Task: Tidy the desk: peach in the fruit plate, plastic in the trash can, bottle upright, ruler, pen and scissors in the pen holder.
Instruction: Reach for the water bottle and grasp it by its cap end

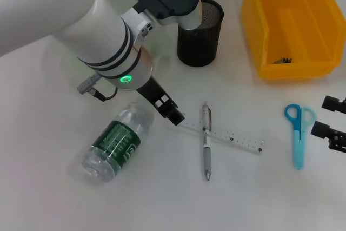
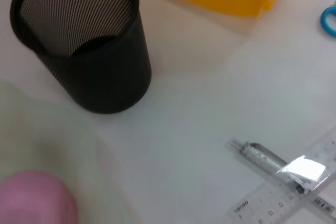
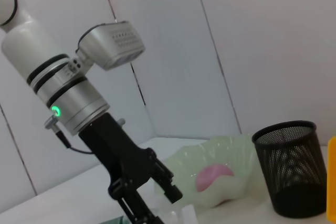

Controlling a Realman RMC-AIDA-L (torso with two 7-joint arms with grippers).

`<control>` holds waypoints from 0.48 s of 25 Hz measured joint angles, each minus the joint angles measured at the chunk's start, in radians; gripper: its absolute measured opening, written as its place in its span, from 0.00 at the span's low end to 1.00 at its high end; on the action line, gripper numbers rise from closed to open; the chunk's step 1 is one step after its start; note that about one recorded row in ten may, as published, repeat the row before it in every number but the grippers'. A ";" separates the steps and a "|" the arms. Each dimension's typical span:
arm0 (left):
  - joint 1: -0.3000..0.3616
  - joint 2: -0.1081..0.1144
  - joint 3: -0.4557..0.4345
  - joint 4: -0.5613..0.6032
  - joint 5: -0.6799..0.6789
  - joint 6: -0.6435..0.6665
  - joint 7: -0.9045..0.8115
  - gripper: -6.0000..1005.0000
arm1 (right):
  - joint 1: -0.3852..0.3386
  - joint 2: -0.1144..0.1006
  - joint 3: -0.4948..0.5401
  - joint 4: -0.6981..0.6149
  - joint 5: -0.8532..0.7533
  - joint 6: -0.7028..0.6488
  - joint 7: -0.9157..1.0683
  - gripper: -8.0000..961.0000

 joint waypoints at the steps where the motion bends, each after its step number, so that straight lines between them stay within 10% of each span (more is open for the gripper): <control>1: 0.002 0.000 -0.002 -0.005 0.000 0.000 0.000 0.82 | 0.000 0.002 0.005 0.000 0.000 0.000 0.000 0.83; 12: -0.004 0.000 -0.032 -0.119 0.005 -0.064 0.000 0.82 | 0.012 0.010 0.015 -0.001 0.000 0.022 -0.005 0.83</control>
